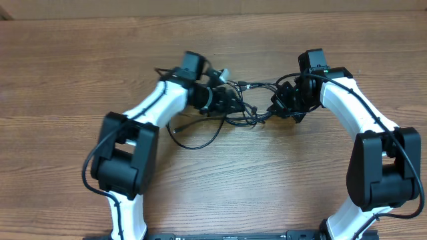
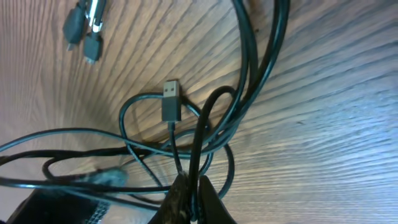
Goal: Untangle cables
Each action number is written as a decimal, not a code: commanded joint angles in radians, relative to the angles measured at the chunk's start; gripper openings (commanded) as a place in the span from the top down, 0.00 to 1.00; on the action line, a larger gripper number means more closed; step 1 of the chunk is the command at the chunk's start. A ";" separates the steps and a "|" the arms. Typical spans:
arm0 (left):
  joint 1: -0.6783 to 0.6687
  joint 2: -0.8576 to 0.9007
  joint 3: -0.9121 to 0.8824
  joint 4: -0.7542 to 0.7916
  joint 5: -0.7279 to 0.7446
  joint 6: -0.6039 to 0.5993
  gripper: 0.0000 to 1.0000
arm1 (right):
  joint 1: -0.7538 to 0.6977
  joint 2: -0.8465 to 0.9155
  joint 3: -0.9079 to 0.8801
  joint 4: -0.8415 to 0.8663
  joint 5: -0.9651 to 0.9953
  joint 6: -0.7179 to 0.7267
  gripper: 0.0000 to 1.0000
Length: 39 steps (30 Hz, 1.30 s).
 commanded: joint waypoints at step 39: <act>-0.153 -0.042 0.014 0.113 -0.293 0.137 0.96 | -0.035 -0.031 -0.013 0.130 -0.376 -0.188 0.96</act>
